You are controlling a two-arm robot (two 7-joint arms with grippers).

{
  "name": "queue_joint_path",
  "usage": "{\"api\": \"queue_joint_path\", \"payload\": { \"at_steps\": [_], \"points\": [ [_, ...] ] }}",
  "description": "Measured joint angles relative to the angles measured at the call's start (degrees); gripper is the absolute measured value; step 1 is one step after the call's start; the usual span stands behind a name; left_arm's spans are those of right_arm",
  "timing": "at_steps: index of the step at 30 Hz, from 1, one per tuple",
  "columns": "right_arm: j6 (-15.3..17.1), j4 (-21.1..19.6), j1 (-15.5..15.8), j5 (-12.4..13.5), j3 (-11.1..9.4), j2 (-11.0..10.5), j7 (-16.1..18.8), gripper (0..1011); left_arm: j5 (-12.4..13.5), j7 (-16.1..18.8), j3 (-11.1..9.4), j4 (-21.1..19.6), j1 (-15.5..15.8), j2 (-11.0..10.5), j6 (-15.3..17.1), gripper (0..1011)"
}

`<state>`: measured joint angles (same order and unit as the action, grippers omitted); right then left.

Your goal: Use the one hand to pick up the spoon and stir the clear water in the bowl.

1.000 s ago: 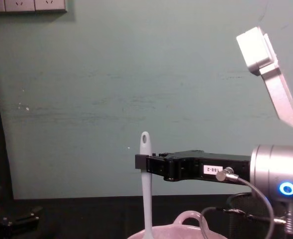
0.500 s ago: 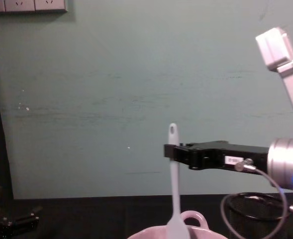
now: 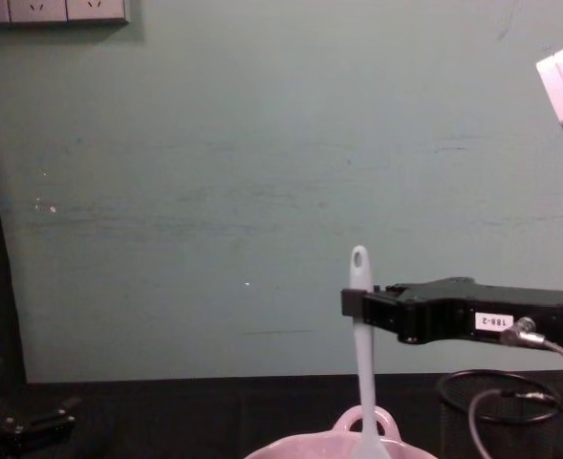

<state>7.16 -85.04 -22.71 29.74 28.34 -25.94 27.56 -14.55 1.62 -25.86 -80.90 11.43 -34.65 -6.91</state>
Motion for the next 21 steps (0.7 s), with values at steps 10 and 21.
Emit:
{"api": "queue_joint_path", "payload": {
  "at_steps": [10,21],
  "points": [
    [2.5,-2.9,0.2,1.0,2.3,-0.4,3.3,120,0.0,0.0,0.0,0.0,0.0,0.0,0.0,1005],
    [1.8,2.8,-3.2,2.7,4.6,3.7,4.5,120,0.0,0.0,0.0,0.0,0.0,0.0,0.0,1005]
  ]
}}
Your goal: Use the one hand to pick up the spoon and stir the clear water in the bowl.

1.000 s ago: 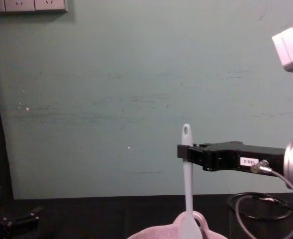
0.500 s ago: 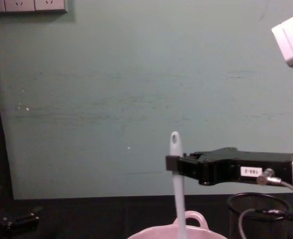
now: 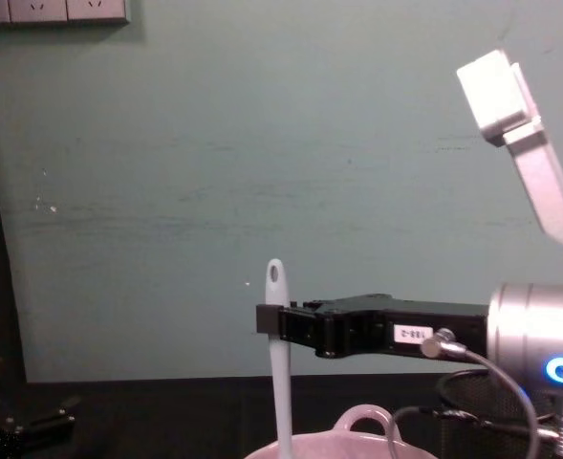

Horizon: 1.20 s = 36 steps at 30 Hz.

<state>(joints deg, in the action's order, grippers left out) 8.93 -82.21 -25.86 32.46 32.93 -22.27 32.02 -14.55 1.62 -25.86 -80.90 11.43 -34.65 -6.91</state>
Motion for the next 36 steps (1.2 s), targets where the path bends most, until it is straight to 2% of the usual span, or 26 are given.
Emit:
{"api": "queue_joint_path", "payload": {
  "at_steps": [6,12,18,24,30,36],
  "points": [
    [-0.8,4.7,-2.3,0.0,-0.2,1.9,-1.1,120,0.0,0.0,0.0,0.0,0.0,0.0,0.0,1005],
    [-1.5,6.1,-2.5,-0.4,-2.0,1.6,-3.3,120,0.0,0.0,0.0,0.0,0.0,0.0,0.0,1005],
    [-1.6,4.3,-1.1,-0.6,-4.0,-0.1,-4.8,120,0.0,0.0,0.0,0.0,0.0,0.0,0.0,1005],
    [-1.0,1.8,0.5,-1.0,-4.9,-1.9,-5.0,120,0.0,0.0,0.0,0.0,0.0,0.0,0.0,1005],
    [-0.3,-0.1,1.4,-1.4,-4.4,-2.7,-4.4,120,0.0,0.0,0.0,0.0,0.0,0.0,0.0,1005],
    [0.3,-2.2,1.9,-1.7,-2.6,-2.3,-3.0,120,0.0,0.0,0.0,0.0,0.0,0.0,0.0,1005]
  ]
}}
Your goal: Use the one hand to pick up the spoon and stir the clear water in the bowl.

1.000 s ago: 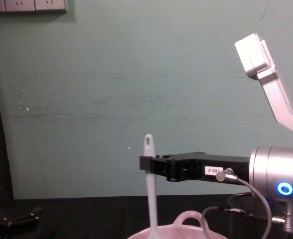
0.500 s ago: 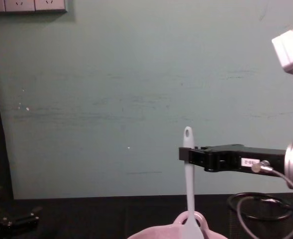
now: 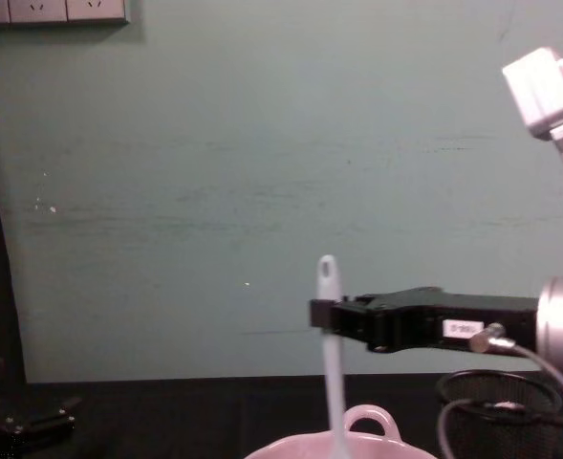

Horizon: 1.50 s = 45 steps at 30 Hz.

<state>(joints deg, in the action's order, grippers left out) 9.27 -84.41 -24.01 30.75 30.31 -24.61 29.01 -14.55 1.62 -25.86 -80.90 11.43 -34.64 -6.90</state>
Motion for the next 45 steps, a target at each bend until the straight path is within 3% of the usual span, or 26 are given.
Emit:
{"api": "queue_joint_path", "payload": {
  "at_steps": [11,22,28,37,42,45],
  "points": [
    [-0.1,1.8,-1.5,0.4,2.3,2.9,1.3,120,0.0,0.0,0.0,0.0,0.0,0.0,0.0,1005],
    [-2.6,8.4,-3.6,1.9,0.9,5.9,0.1,120,0.0,0.0,0.0,0.0,0.0,0.0,0.0,1005],
    [-3.8,8.7,-3.1,1.7,-0.8,5.5,-1.6,120,0.0,0.0,0.0,0.0,0.0,0.0,0.0,1005],
    [-3.9,5.8,-0.9,0.8,-3.2,2.9,-3.2,120,0.0,0.0,0.0,0.0,0.0,0.0,0.0,1005],
    [-3.0,3.9,0.2,0.2,-3.5,1.7,-3.2,120,0.0,0.0,0.0,0.0,0.0,0.0,0.0,1005],
    [-2.3,2.2,0.4,-0.9,-2.6,0.7,-2.3,120,0.0,0.0,0.0,0.0,0.0,0.0,0.0,1005]
  ]
}}
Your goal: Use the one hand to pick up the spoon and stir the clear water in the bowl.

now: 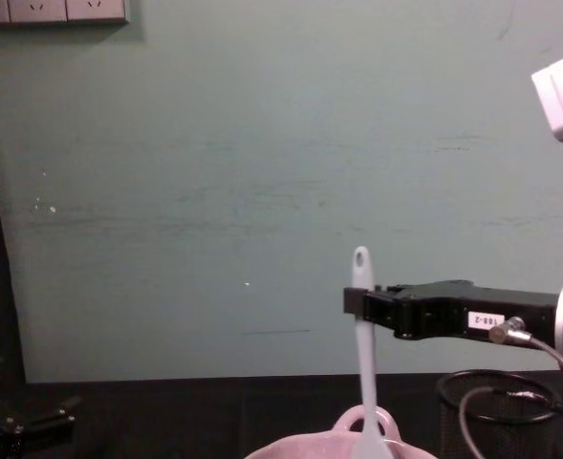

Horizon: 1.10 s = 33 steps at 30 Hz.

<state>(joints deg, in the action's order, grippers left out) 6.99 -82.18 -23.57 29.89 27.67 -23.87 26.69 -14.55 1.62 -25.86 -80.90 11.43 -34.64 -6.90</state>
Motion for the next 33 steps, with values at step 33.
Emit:
{"api": "queue_joint_path", "payload": {
  "at_steps": [33],
  "points": [
    [-2.2,9.0,-4.4,5.0,1.9,5.4,3.1,120,0.0,0.0,0.0,0.0,0.0,0.0,0.0,1005]
  ]
}}
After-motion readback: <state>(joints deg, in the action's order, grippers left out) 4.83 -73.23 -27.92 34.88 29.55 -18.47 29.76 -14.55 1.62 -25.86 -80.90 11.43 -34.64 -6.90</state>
